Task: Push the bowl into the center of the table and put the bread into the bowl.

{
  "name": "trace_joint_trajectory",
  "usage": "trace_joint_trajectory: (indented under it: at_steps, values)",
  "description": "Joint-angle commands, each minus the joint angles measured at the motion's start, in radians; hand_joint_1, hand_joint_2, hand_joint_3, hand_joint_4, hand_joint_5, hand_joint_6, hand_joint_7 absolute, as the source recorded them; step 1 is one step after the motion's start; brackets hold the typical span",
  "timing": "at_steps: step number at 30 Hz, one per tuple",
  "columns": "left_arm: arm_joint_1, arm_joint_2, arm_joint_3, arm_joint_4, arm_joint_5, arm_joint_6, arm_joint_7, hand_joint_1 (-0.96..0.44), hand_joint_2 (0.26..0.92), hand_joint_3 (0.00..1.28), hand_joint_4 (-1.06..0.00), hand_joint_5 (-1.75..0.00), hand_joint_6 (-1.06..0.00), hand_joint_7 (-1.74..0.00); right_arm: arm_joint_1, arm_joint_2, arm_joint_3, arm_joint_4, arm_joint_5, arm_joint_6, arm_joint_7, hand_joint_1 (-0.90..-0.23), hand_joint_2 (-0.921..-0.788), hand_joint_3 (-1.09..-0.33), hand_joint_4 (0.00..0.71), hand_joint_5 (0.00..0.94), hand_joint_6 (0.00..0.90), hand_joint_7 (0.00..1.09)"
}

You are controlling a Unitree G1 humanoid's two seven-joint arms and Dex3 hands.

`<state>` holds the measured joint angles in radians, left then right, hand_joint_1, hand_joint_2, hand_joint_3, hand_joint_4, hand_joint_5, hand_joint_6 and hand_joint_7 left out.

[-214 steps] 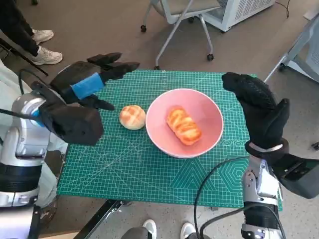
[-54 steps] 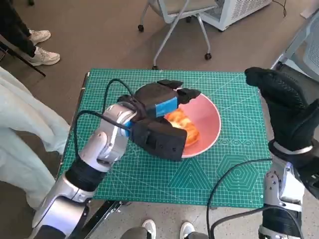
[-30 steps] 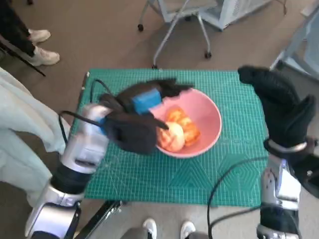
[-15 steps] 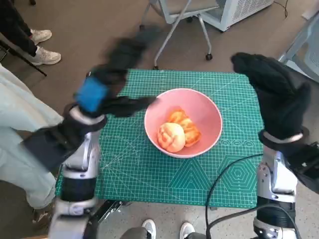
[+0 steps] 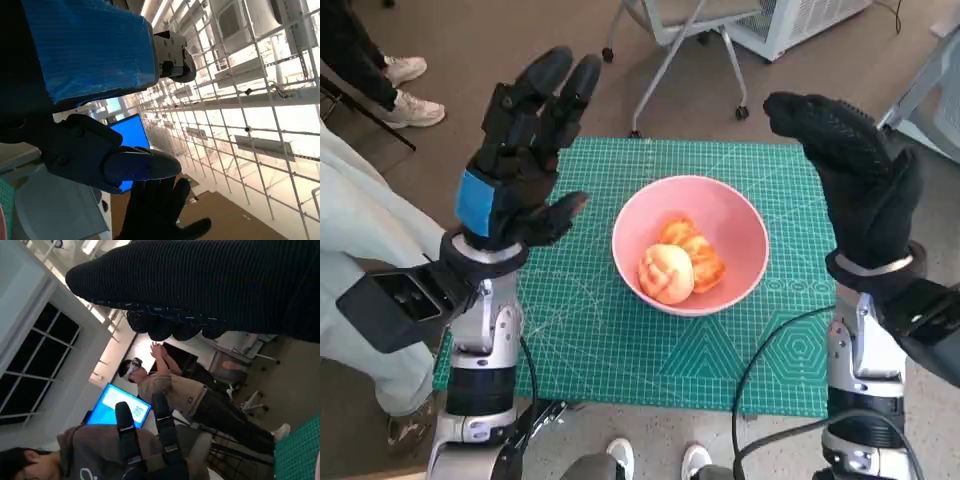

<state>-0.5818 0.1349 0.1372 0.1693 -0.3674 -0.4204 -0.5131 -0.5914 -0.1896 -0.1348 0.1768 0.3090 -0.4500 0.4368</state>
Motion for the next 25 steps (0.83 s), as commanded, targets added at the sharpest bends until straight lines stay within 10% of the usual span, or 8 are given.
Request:
trace_joint_trajectory:
  at_steps: [1, 25]
  values:
    - [0.007, 0.008, -0.014, -0.014, 0.007, 0.005, -0.007, -0.68, 0.921, 0.41, -0.13, -0.01, 0.0, -0.45, -0.004, 0.008, 0.006, 0.028, -0.008, 0.018, -0.009, -0.667, -0.921, -0.757, 0.199, 0.0, 0.05, 0.54]
    - [-0.009, 0.002, -0.012, 0.025, 0.008, -0.015, 0.004, -0.68, 0.921, 0.45, -0.12, 0.0, 0.0, -0.42, -0.006, 0.011, 0.02, 0.011, -0.039, 0.033, -0.056, -0.683, -0.921, -0.722, 0.202, 0.001, 0.045, 0.55]
